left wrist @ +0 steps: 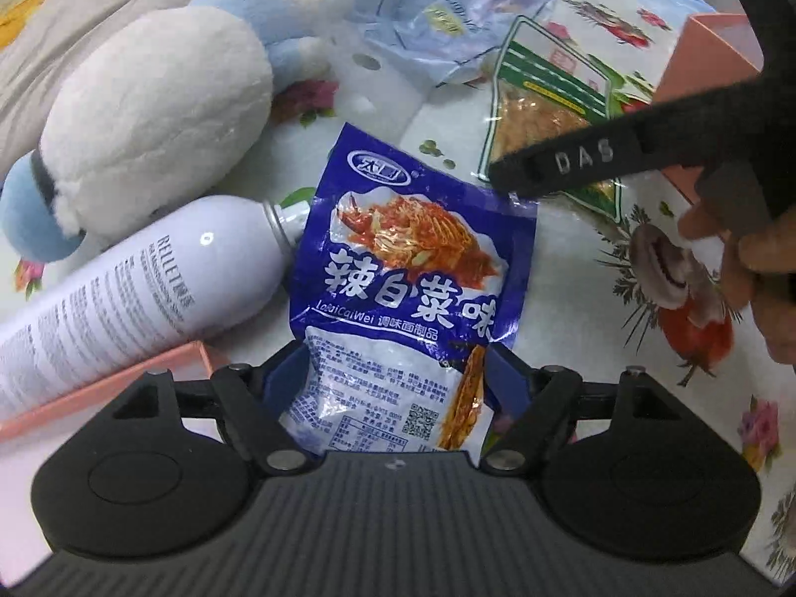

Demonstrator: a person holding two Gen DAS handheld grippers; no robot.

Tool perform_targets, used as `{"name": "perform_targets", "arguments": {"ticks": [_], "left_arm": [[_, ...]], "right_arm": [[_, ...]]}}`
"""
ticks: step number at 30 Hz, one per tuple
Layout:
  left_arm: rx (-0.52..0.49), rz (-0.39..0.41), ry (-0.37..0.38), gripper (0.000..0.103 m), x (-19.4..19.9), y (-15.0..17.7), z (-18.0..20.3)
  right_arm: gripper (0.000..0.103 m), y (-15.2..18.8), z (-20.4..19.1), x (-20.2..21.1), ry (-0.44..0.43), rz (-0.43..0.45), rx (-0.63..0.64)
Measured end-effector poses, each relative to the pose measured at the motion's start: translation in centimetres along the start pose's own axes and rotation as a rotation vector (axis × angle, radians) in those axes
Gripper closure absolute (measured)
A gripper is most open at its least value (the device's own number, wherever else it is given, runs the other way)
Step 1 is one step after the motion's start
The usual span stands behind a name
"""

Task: Organize snacks
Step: 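Grasp the blue spicy-cabbage bag with the left tool while the right tool grasps the green-labelled pack, then carry both held bags over the deeper pink box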

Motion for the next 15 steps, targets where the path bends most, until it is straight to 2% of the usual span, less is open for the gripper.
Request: {"name": "perform_targets", "arguments": {"ticks": [5, 8, 10, 11, 12, 15], "left_arm": [[0.072, 0.006, -0.040, 0.027, 0.2, 0.0, 0.3], [0.112, 0.014, -0.051, 0.033, 0.5, 0.0, 0.3], [0.155, 0.026, -0.058, 0.039, 0.9, -0.1, 0.2], [0.174, 0.033, -0.065, 0.041, 1.0, -0.1, 0.2], [0.188, 0.038, -0.073, 0.043, 1.1, -0.1, 0.2], [0.264, 0.038, -0.076, 0.045, 1.8, 0.2, 0.3]], "right_arm": [[0.013, 0.4, -0.4, -0.2, -0.027, -0.037, 0.087], [0.031, 0.3, -0.6, 0.3, -0.049, -0.024, 0.105], [0.051, 0.3, -0.9, 0.6, -0.056, -0.017, 0.113], [0.054, 0.4, -1.0, 0.7, -0.059, -0.014, 0.114], [0.064, 0.4, -1.0, 0.8, -0.061, -0.012, 0.115], [0.068, 0.4, -0.9, 1.4, -0.070, -0.012, 0.103]]}}
Point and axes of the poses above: each gripper's, at about its wrist camera, not at the fingertips, and x roughly against the way its jaws point, z to its right, y to its underside, the point moved 10 cm from there along -x, roughly the way its jaws point, and after that the axes turned 7 degrees about z, right-handed, at the moved point
